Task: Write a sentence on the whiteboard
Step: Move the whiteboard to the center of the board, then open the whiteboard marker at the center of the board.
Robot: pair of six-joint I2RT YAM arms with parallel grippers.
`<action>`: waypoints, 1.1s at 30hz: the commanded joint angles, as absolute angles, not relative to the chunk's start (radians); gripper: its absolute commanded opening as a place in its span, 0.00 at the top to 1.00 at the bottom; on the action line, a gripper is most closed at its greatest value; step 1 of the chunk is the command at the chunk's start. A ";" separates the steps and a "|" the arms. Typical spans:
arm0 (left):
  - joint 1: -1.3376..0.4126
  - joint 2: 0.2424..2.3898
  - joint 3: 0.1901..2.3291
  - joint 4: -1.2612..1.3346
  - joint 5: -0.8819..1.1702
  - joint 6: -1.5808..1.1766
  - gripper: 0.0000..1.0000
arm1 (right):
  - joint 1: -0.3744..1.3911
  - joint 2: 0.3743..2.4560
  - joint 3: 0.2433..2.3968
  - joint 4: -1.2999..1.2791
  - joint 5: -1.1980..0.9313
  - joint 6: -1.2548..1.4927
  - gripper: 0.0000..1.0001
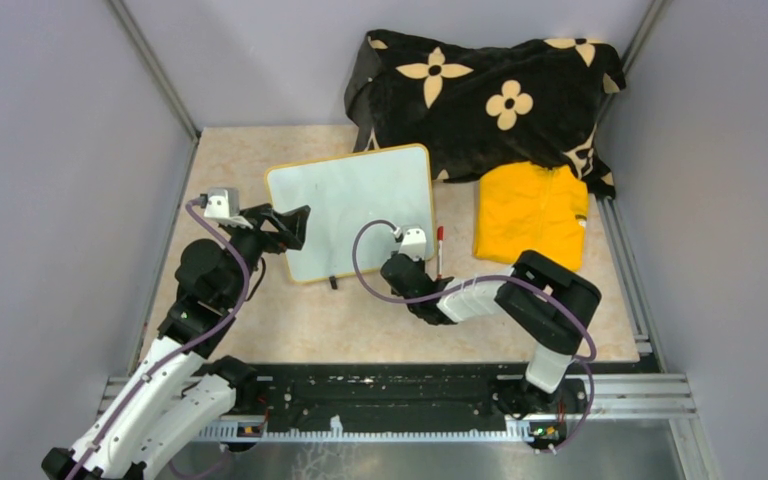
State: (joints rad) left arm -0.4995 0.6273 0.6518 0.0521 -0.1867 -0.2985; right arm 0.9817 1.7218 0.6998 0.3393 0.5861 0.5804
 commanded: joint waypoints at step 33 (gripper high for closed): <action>-0.506 0.612 0.653 0.074 -0.188 -0.302 0.01 | 0.825 1.181 0.546 0.018 0.462 0.576 0.51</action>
State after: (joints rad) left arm -0.4995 0.6231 0.6518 0.0521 -0.1871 -0.2989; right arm 0.9421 1.2751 0.5911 0.0956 0.5011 0.5613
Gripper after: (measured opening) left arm 0.987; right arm 0.504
